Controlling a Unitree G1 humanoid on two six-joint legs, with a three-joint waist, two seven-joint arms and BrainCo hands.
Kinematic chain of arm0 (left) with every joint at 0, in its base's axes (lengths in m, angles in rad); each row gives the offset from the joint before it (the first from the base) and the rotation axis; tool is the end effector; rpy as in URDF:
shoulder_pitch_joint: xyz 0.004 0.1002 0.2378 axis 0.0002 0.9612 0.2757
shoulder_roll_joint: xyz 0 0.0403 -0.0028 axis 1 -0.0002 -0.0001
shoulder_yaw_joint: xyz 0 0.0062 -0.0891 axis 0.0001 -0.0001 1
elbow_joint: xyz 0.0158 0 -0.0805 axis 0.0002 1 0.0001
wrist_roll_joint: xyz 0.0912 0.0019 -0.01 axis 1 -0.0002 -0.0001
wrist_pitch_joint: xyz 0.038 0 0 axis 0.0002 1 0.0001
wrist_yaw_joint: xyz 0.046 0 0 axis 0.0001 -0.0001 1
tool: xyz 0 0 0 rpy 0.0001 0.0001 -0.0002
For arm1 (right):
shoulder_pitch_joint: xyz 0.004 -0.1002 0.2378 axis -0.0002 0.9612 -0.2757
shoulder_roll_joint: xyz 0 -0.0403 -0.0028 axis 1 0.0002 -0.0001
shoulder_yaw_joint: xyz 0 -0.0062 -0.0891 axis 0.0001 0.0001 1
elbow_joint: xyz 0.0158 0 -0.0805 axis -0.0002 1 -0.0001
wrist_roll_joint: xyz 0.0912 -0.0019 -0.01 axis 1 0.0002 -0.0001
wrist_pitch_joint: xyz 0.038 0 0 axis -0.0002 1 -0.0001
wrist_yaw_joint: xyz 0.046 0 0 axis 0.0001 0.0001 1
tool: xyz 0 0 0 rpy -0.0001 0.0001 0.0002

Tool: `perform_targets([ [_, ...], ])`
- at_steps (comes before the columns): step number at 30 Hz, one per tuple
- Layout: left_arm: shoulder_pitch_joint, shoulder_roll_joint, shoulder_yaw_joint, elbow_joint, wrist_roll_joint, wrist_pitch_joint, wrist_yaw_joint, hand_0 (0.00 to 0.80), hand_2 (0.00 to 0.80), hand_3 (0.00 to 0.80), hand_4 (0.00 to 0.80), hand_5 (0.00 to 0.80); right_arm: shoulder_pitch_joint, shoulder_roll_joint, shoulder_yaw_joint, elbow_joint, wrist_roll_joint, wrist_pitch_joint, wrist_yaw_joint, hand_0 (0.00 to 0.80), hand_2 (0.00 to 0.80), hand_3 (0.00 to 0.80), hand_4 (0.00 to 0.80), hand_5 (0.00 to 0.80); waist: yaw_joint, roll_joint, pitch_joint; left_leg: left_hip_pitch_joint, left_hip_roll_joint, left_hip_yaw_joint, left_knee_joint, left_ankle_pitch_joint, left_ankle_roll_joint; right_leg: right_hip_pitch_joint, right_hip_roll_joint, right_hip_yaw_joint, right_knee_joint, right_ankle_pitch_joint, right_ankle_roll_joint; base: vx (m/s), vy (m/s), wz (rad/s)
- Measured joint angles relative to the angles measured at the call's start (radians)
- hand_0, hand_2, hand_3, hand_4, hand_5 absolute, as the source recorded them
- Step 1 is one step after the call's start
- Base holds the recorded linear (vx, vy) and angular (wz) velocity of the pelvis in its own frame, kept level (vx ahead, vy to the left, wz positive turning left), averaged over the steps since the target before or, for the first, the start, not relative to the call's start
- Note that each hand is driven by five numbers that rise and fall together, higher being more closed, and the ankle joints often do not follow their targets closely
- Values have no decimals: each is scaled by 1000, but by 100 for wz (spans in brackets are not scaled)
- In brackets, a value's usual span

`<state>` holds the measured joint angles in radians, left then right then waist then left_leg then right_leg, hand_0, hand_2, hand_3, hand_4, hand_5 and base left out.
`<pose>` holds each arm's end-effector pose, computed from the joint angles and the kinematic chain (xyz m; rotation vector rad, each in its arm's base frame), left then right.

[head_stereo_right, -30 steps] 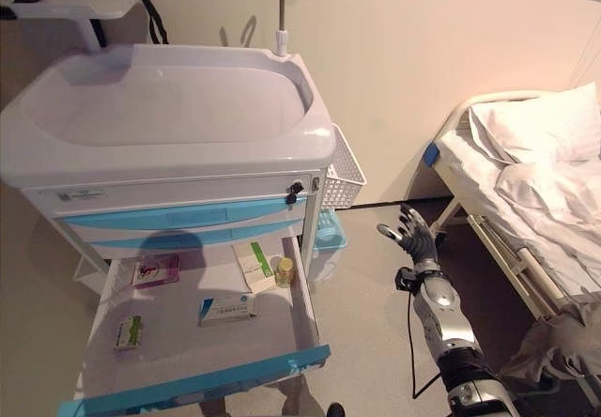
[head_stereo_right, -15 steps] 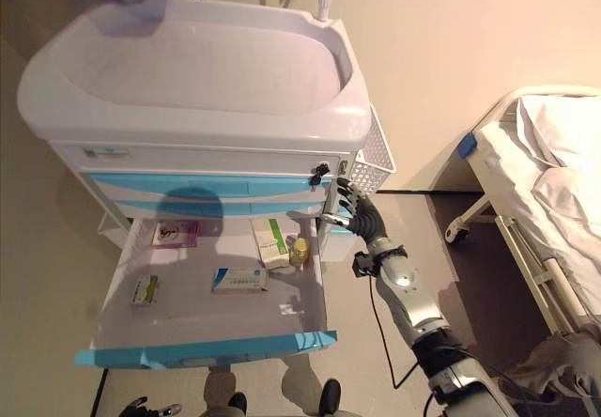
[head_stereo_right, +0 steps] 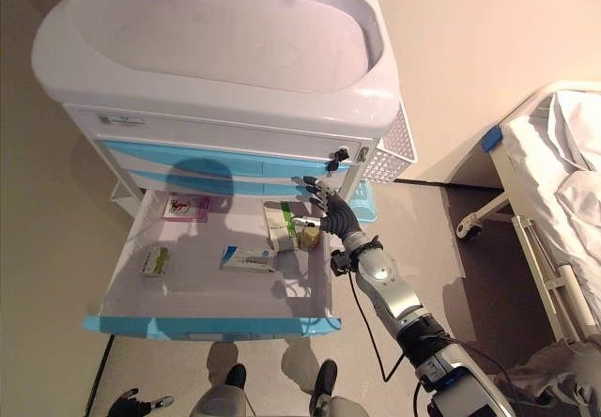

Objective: Open the drawer and pick up the medicine

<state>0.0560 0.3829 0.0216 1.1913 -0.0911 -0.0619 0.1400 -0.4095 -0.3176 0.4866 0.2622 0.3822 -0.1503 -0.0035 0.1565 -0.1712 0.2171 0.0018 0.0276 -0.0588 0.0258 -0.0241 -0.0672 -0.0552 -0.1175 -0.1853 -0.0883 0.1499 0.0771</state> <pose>0.0585 0.2759 -0.0754 0.3333 1.1357 0.4212 0.2483 -0.1134 0.0855 -0.0595 -0.1299 0.4692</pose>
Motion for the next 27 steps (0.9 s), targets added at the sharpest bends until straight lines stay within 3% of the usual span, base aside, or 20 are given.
perform_targets([
  [9,-70,39,-10,2,0,-2,20,0,0,0,0,0,-138,40,40,75,-67,3,-25,0,0,0,0,0,25,-5,64,-105,-3,-56,83,-8,-11,-59,-5,-48,50,-12,-14,-55,-11,16],
  [27,-109,55,-74,-29,-1,-2,59,0,0,0,0,0,-344,111,118,272,-267,34,-112,0,0,0,0,0,55,-8,117,-273,-10,-113,199,-19,-22,-183,-10,-77,129,-24,-29,-29,-6,8],
])
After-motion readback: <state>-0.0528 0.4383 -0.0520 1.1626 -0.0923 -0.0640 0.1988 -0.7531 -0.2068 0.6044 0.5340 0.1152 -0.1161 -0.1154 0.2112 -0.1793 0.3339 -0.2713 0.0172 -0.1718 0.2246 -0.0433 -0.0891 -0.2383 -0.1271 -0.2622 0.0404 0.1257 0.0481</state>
